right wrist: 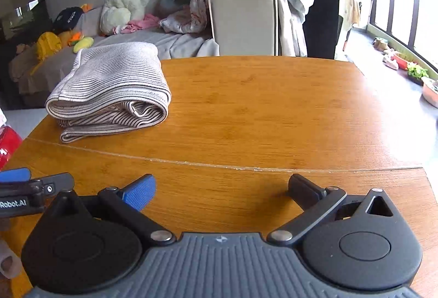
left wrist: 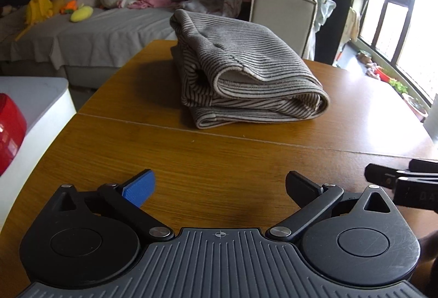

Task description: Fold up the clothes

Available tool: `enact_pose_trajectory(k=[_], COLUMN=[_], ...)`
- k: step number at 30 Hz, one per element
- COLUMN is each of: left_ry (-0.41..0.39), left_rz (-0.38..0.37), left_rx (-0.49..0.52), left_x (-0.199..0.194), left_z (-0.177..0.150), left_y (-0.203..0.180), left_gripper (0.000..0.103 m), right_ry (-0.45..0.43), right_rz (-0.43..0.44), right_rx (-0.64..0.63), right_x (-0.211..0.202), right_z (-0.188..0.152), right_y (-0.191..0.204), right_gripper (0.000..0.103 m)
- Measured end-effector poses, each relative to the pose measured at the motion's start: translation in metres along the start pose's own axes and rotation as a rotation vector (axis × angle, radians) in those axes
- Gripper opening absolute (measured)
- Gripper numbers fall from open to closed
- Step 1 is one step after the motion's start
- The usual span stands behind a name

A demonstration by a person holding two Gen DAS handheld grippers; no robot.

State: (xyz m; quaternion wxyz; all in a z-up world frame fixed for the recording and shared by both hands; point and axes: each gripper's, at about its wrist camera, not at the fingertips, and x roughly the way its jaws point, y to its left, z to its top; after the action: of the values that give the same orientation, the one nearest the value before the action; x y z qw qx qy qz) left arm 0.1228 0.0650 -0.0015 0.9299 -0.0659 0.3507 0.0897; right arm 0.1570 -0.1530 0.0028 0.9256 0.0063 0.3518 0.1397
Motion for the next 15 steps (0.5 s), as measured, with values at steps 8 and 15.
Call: enact_pose_trajectory(k=[8, 15], left_ry=[-0.001, -0.003], left_rz=[0.059, 0.067], left_rx=[0.027, 0.019], left_x=[0.008, 0.009], left_z=[0.004, 0.005], left_y=[-0.007, -0.008], left_gripper=[0.103, 0.103], right_ry=[0.025, 0.02], right_rz=[-0.042, -0.044], right_rx=[-0.095, -0.085], right_x=[0.012, 0.013], right_z=[0.003, 0.004], right_y=[0.017, 0.015], right_gripper=[0.103, 0.103])
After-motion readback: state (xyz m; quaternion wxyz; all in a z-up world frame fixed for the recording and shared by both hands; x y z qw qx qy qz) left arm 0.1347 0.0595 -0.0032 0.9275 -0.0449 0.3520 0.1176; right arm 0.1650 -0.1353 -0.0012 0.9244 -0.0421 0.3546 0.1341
